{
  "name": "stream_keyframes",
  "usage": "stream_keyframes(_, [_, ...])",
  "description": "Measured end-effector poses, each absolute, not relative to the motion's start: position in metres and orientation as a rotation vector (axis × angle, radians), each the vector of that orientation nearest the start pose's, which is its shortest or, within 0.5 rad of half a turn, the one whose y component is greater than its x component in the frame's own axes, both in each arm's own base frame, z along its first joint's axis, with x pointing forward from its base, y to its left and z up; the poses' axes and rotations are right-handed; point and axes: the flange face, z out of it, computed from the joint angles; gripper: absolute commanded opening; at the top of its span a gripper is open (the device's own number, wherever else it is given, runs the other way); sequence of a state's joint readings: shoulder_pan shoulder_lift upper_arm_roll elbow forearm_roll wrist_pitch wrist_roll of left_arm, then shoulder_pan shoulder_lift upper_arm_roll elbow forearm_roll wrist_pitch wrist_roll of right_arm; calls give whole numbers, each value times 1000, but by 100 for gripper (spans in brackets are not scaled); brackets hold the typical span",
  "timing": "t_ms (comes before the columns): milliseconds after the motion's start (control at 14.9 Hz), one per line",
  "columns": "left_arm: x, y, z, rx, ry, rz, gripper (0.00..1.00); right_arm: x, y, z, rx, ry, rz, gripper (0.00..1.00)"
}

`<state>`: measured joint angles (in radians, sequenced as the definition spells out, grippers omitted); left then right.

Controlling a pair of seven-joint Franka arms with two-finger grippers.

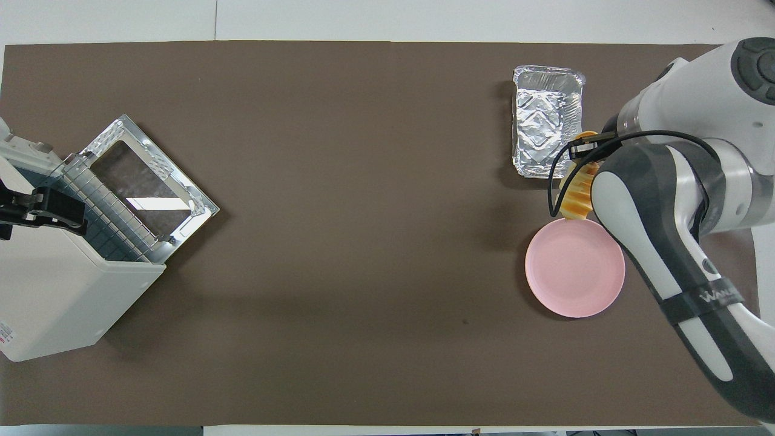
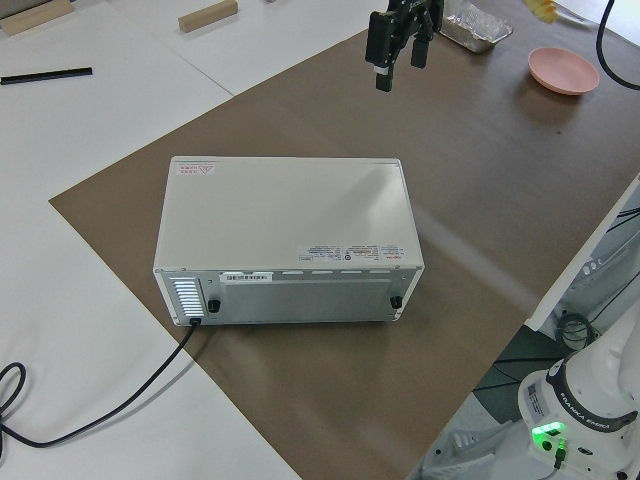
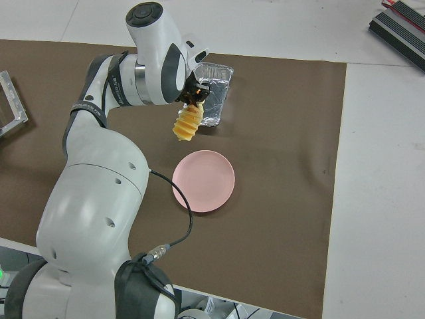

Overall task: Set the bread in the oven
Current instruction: 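Lift the bread with the right gripper and carry it to the foil tray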

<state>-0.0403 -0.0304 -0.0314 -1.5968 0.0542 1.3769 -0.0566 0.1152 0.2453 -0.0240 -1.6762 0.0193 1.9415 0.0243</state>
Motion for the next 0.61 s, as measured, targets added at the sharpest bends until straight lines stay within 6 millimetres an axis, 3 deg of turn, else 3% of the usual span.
stream_keyframes(202, [522, -31, 614, -3061, 15, 285, 100, 689, 58, 449, -3099, -58, 20, 0])
stream_keyframes(336, [522, -31, 614, -3061, 15, 285, 100, 720, 61, 424, -3099, -60, 21, 0])
stream_keyframes(605, [522, -31, 614, -3061, 15, 285, 100, 743, 63, 379, -3103, -58, 34, 0])
